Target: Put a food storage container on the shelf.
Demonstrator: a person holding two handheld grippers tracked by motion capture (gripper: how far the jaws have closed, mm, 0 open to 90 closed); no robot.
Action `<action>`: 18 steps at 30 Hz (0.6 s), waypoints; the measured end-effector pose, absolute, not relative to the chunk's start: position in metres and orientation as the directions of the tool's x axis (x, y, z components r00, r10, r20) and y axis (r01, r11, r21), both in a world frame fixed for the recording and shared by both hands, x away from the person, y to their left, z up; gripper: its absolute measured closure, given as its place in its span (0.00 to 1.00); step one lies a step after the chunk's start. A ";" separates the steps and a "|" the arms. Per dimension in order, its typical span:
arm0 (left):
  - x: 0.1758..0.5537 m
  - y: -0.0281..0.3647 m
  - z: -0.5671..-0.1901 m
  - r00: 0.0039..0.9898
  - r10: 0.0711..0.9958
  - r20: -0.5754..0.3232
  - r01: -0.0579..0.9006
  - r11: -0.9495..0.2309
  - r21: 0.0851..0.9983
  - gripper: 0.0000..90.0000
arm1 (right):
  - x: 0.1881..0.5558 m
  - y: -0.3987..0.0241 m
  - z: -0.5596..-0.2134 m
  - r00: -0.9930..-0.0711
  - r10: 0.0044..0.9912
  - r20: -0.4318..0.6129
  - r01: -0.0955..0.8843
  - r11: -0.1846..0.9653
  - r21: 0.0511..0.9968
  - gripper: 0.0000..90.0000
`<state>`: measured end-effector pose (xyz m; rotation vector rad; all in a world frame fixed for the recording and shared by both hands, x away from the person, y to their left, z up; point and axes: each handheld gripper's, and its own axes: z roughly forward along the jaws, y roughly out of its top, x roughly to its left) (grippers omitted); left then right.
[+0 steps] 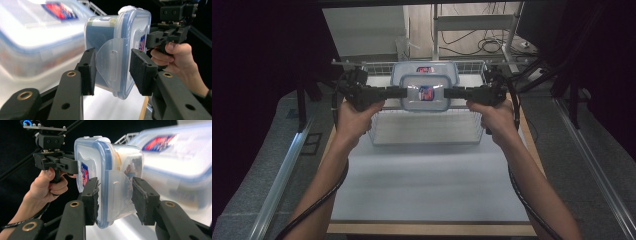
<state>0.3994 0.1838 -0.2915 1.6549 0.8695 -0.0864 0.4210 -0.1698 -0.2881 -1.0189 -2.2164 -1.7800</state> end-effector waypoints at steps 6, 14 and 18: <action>0.419 0.184 -0.275 0.708 0.495 -0.504 0.575 0.011 0.818 0.64 | 0.442 -0.168 -0.268 -0.757 0.433 0.489 0.564 0.054 0.824 0.64; 0.443 0.189 -0.274 0.680 0.490 -0.545 0.597 0.062 0.800 0.64 | 0.468 -0.163 -0.258 -0.742 0.434 0.511 0.577 0.025 0.817 0.64; 0.451 0.190 -0.281 0.660 0.495 -0.565 0.615 0.075 0.785 0.64 | 0.480 -0.161 -0.265 -0.721 0.434 0.540 0.604 0.011 0.797 0.64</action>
